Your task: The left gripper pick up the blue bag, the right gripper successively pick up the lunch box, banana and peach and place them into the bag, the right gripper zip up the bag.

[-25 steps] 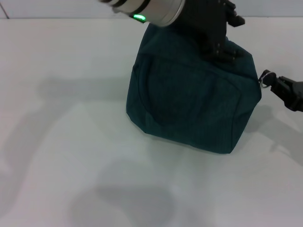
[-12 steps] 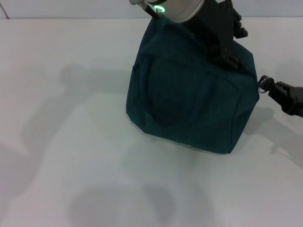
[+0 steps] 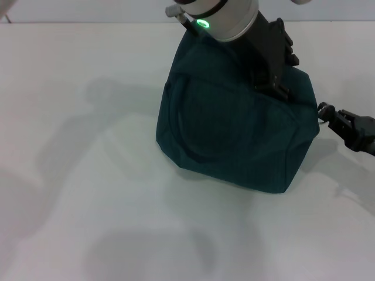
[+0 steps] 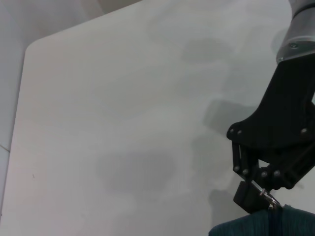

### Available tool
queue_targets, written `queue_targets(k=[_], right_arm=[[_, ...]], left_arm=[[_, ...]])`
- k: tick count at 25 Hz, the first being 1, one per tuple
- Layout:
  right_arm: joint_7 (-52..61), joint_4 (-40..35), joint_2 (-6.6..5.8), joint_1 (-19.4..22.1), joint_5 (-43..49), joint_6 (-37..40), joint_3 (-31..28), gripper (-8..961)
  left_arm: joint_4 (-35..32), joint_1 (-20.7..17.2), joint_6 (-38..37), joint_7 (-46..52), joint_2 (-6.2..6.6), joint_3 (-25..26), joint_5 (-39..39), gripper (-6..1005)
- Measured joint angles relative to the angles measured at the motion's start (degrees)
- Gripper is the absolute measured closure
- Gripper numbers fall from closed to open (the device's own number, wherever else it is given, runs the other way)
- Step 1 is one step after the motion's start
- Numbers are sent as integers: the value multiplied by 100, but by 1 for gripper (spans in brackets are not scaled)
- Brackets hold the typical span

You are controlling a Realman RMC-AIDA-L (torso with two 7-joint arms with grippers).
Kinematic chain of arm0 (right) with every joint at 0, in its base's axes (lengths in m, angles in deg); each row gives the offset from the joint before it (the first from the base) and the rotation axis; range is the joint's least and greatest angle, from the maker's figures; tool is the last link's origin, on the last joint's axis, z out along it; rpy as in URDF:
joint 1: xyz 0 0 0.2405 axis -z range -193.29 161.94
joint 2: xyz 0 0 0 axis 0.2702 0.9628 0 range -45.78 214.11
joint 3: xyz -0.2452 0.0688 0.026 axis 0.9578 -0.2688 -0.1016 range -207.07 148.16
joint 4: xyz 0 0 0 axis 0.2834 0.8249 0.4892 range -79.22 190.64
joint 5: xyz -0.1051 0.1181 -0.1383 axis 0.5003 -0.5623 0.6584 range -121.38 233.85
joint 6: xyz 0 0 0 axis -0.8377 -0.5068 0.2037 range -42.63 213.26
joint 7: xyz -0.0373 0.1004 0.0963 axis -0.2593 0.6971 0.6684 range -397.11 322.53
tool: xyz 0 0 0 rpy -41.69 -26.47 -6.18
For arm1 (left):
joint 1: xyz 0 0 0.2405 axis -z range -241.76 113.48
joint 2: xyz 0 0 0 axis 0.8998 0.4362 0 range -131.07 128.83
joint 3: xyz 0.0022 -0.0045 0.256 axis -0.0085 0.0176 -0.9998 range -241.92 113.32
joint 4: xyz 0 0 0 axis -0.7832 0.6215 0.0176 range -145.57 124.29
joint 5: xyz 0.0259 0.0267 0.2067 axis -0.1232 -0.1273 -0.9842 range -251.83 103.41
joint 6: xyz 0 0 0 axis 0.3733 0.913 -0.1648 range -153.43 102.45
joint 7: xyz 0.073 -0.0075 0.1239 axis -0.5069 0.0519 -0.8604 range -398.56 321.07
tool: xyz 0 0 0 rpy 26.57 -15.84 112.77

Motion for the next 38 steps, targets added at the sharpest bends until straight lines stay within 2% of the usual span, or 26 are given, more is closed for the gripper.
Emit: queue_targets(k=[5,19,30,38], right_arm=[[0,0,-7,83,31,5,-24,940],[6,0,-34,131,31,-223,-32,941],[-31,0,-9,86,24,-560,-44,940],[-34,-56,2,67,25,-836,-26,940]], left_arm=[[-28,-7,112,18,-5,-47,-54,497],[-115,-50,228,49,-4,-130,-68,814],[-251,-75,164,123,5,-128,-135,902],[-270,-70,150,125,16,-95,-151,922]])
